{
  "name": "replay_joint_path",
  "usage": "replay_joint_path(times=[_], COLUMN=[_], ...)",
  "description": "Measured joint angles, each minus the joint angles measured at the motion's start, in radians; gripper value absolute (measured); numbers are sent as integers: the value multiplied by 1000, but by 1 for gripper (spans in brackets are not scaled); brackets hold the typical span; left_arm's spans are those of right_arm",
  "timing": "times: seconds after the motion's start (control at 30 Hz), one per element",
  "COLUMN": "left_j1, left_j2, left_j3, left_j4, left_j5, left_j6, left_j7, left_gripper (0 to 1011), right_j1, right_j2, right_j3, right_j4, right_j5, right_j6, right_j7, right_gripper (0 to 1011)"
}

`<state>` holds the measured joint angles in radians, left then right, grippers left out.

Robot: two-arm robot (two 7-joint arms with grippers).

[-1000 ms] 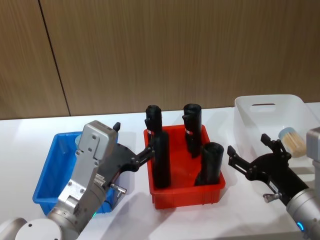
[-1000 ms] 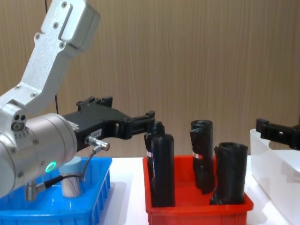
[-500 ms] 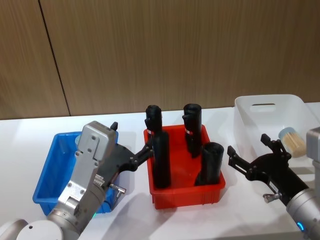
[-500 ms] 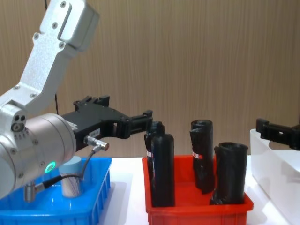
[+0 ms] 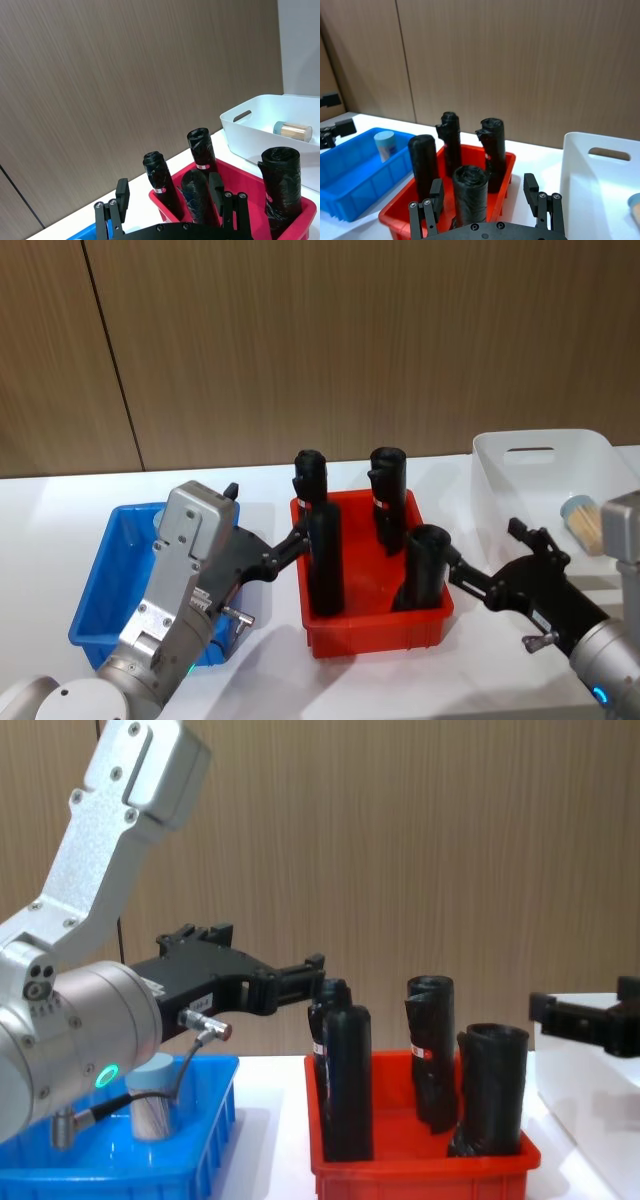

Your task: Pick the cotton swabs from the blue box and place them into the white box.

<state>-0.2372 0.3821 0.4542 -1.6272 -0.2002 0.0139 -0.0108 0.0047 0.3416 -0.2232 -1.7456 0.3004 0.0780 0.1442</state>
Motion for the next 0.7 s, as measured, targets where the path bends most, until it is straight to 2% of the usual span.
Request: replay_joint_path(times=[0.3,0.7], left_j1=[0,0], left_j2=[0,0], left_j3=[0,0], left_j4=[1,1], left_j5=[0,0], left_j6=[0,0], left_j7=[0,0], left_gripper=[1004,1004], right_j1=[48,126], right_j2=[-13,-47], right_j3=[-4,-17], right_j4=[63,166], right_j5=[5,-18], right_j6=[47,88], right_j7=[81,147], right_gripper=[1001,1001])
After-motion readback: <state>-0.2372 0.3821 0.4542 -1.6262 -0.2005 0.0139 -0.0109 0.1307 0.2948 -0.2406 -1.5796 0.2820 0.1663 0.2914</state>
